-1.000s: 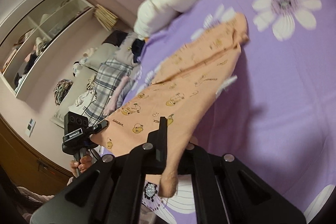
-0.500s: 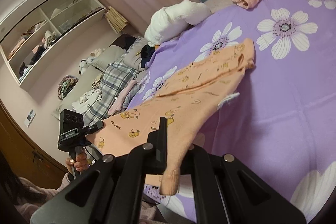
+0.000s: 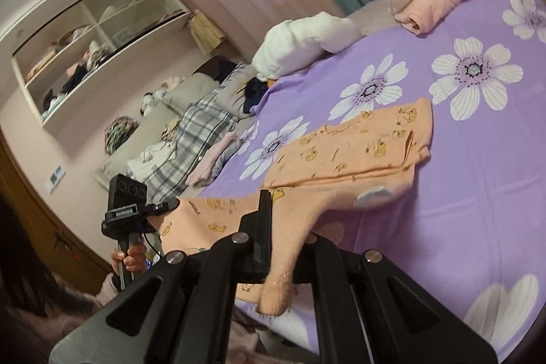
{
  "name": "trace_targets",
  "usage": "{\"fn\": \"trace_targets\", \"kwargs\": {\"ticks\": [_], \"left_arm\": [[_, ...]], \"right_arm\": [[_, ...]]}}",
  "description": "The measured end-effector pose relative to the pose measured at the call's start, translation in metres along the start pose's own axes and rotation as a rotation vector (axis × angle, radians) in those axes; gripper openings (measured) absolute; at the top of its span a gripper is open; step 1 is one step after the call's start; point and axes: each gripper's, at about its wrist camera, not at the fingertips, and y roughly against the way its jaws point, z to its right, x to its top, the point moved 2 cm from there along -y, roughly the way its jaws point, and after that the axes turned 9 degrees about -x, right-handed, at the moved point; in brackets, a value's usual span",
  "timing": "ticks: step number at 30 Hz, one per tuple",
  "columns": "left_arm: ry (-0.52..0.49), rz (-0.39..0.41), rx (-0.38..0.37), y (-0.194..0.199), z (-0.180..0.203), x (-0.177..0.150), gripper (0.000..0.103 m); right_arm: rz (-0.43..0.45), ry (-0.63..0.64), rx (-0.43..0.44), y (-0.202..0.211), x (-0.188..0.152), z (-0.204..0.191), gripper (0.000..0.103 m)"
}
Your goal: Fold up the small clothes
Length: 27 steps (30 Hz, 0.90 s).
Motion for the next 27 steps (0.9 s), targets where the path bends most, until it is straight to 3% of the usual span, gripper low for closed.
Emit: {"fn": "trace_targets", "kwargs": {"ticks": [8,13,24,27], "left_arm": [[0.069,0.030,0.048,-0.041,-0.049,0.069,0.000],[0.119,0.028,0.118,-0.072,-0.083,0.102,0.000],[0.348,-0.007,0.205,-0.119,-0.170,0.136,0.000],[0.457,-0.016,0.224,-0.126,-0.190,0.140,0.000]], "right_arm": [[-0.003,-0.135,-0.048,-0.067,0.058,0.044,0.004],[-0.044,-0.210,-0.102,-0.114,0.087,0.077,0.005],[-0.200,-0.373,-0.218,-0.194,0.111,0.136,0.006],[-0.253,-0.421,-0.250,-0.209,0.114,0.149,0.007]]}}
